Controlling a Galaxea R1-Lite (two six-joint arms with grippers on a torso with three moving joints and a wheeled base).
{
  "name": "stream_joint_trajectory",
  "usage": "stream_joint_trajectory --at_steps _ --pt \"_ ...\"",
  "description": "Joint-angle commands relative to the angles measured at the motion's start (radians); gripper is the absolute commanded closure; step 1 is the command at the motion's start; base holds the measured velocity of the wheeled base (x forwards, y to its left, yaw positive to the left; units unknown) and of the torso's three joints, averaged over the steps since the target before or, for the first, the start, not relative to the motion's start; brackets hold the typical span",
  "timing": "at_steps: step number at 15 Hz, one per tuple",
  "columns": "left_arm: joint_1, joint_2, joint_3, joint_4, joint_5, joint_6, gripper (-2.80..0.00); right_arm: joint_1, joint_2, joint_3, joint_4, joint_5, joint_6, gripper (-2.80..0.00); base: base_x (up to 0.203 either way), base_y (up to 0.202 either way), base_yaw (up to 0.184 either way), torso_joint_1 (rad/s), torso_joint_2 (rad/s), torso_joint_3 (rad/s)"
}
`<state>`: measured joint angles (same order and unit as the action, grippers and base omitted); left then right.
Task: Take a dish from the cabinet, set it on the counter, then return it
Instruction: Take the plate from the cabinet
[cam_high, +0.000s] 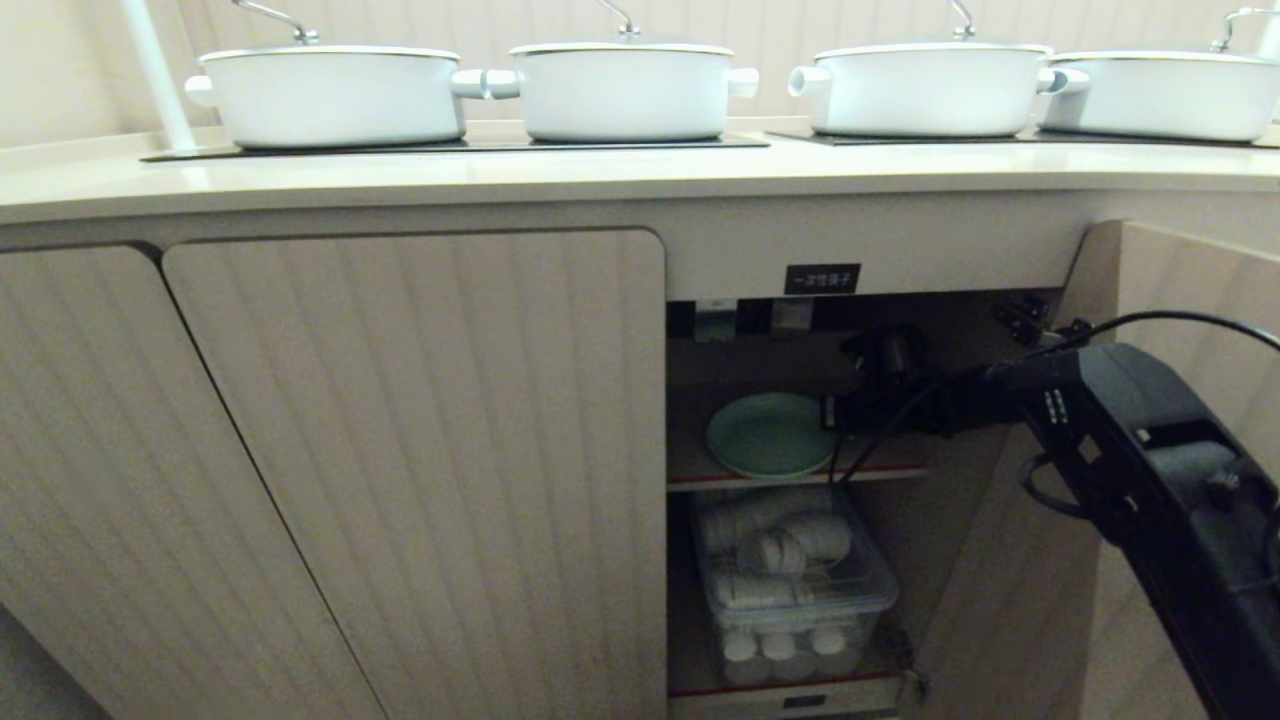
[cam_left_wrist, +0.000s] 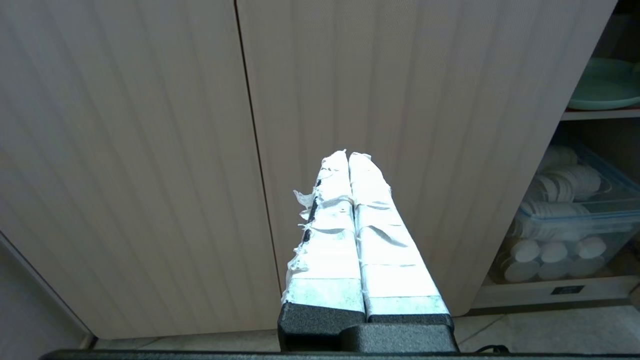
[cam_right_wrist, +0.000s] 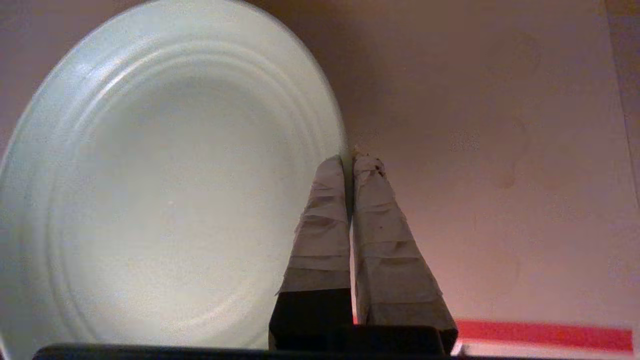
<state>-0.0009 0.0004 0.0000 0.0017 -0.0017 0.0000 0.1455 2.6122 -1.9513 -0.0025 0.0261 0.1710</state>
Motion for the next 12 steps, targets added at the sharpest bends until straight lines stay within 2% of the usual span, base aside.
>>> stream_joint_trajectory --at_steps 1,4,12 --pt "0.000 0.000 0.000 0.000 0.000 0.000 0.00 0.002 -0.019 0.003 0.009 -0.011 0.009 0.00 0.000 0.000 0.000 0.000 0.00 0.000" --pt "0.001 0.000 0.000 0.000 0.000 0.000 0.00 0.002 -0.032 0.013 0.021 -0.032 0.048 0.00 0.000 0.000 0.000 0.000 0.00 0.000" --pt "0.001 0.000 0.000 0.000 0.000 0.000 0.00 0.027 -0.124 0.183 0.022 -0.035 0.166 0.00 0.000 0.000 0.000 0.000 0.00 0.000"
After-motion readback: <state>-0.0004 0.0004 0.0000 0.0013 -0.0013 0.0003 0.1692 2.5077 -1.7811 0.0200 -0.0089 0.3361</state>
